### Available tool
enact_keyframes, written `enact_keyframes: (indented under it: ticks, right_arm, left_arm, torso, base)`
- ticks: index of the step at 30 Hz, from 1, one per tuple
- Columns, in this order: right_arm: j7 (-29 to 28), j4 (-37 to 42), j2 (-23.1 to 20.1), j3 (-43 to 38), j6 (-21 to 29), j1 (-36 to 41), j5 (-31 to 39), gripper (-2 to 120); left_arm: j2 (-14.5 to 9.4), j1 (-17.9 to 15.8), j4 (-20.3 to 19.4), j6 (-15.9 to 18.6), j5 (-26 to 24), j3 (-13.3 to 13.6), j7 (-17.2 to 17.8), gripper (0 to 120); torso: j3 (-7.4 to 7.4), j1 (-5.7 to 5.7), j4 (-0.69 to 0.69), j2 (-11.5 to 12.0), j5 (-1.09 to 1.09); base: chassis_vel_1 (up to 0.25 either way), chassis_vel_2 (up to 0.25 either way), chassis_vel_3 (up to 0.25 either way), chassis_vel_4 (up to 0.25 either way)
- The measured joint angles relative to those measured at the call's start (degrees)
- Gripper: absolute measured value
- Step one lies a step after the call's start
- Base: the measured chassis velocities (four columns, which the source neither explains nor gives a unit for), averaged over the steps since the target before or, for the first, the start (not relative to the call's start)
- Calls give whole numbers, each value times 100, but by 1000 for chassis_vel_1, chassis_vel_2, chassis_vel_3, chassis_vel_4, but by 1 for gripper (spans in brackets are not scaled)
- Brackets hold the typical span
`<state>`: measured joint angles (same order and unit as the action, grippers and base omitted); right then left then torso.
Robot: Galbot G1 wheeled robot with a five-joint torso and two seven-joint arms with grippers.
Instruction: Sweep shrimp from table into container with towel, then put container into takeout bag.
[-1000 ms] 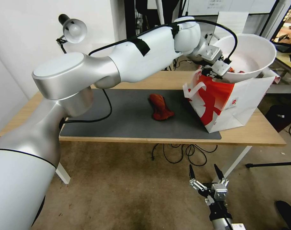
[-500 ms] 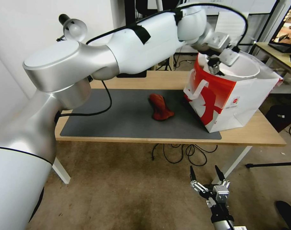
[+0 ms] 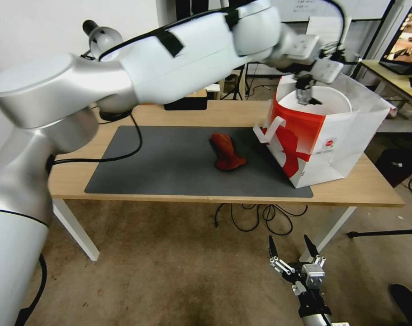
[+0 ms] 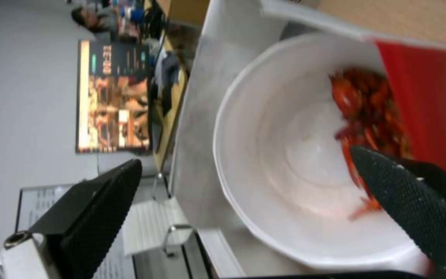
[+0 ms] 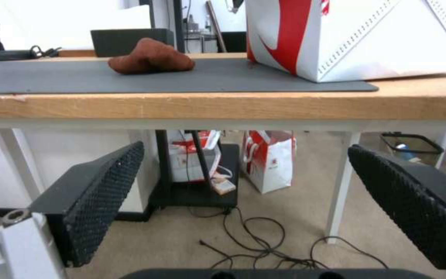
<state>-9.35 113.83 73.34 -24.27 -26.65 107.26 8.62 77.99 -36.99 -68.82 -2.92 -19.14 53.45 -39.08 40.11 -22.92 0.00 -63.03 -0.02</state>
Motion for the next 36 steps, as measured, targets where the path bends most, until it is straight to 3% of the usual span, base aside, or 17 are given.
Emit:
enact_keyframes:
  ticks: [5, 8, 9, 12, 13, 15, 17, 20, 21, 24, 25, 28, 29, 31, 32, 33, 36]
  right_arm:
    - [8, 12, 13, 46, 40, -41, -41, 100]
    - [8, 3, 33, 99, 69, -79, -99, 100]
    - [8, 3, 33, 99, 69, -79, -99, 100]
    - [8, -40, 76, 196, 120, -144, -182, 100]
    - [8, -40, 76, 196, 120, -144, -182, 100]
    - [9, -46, 113, 277, 196, -216, -232, 100]
    - [9, -46, 124, 303, 222, -234, -252, 100]
    - [8, -32, 168, 375, 260, -262, -313, 100]
    - [8, -32, 168, 375, 260, -262, -313, 100]
    - [8, 12, 222, 423, 259, -241, -390, 100]
    - [8, 12, 222, 423, 259, -241, -390, 100]
    - [17, 57, 293, 473, 232, -165, -517, 100]
    - [17, 57, 293, 473, 232, -165, -517, 100]
    - [24, 122, 325, 483, 172, -52, -580, 100]
    - [27, 184, 324, 470, 122, 29, -603, 100]
    - [27, 184, 324, 470, 122, 29, -603, 100]
    - [29, 237, 275, 440, 115, 54, -611, 100]
  left_arm:
    - [-835, 381, -854, 265, -476, -116, 792, 100]
    - [-1502, 735, -1731, 979, -1349, -49, 2570, 100]
    - [-1502, 735, -1731, 979, -1349, -49, 2570, 100]
    - [-2078, 1233, -2446, 1553, -1830, -222, 4177, 100]
    - [-2078, 1233, -2446, 1553, -1830, -222, 4177, 100]
    - [-2406, 1848, -2898, 1760, -2093, -616, 5282, 100]
    - [-2492, 2060, -3030, 1812, -2195, -736, 5577, 100]
    - [-2865, 3103, -3549, 1903, -2363, -1272, 6429, 100]
    - [-2865, 3103, -3549, 1903, -2363, -1272, 6429, 100]
    - [-3279, 4486, -4023, 1887, -2110, -2345, 6716, 100]
    - [-3279, 4486, -4023, 1887, -2110, -2345, 6716, 100]
    - [-3641, 6253, -4467, 1833, -1536, -3689, 6660, 100]
    - [-3641, 6253, -4467, 1833, -1536, -3689, 6660, 100]
    - [-3807, 7321, -4726, 1673, -1170, -4430, 6540, 100]
    - [-3863, 8222, -4935, 1515, -795, -5016, 6399, 100]
    - [-3863, 8222, -4935, 1515, -795, -5016, 6399, 100]
    - [-3758, 9523, -5245, 1329, -337, -5821, 6259, 100]
  torso:
    - [0, 0, 1, 0, -2]
    - [0, 0, 0, 0, -1]
    - [0, 0, 0, 0, -1]
    - [0, 0, 1, 1, -2]
    - [0, 0, 1, 1, -2]
    - [0, 0, 1, 1, 1]
    - [0, 0, -1, 1, -2]
    - [0, 1, -2, 1, -2]
    - [0, 1, -2, 1, -2]
    - [0, 0, -3, 1, 0]
    - [0, 0, -3, 1, 0]
    - [0, 0, 2, 1, -3]
    - [0, 0, 2, 1, -3]
    - [-1, 0, 2, 1, 0]
    - [-1, 1, 4, 0, -3]
    - [-1, 1, 4, 0, -3]
    - [-2, 1, -1, 0, 3]
  base:
    - [0, 0, 0, 0]
    - [0, 0, 0, 0]
    - [0, 0, 0, 0]
    - [0, 0, 0, 0]
    - [0, 0, 0, 0]
    - [0, 0, 0, 0]
    - [0, 0, 0, 0]
    - [0, 0, 0, 0]
    - [0, 0, 0, 0]
    - [0, 0, 0, 0]
    - [0, 0, 0, 0]
    - [0, 0, 0, 0]
    - [0, 0, 0, 0]
    - [0, 0, 0, 0]
    - [0, 0, 0, 0]
    - [0, 0, 0, 0]
    - [0, 0, 0, 0]
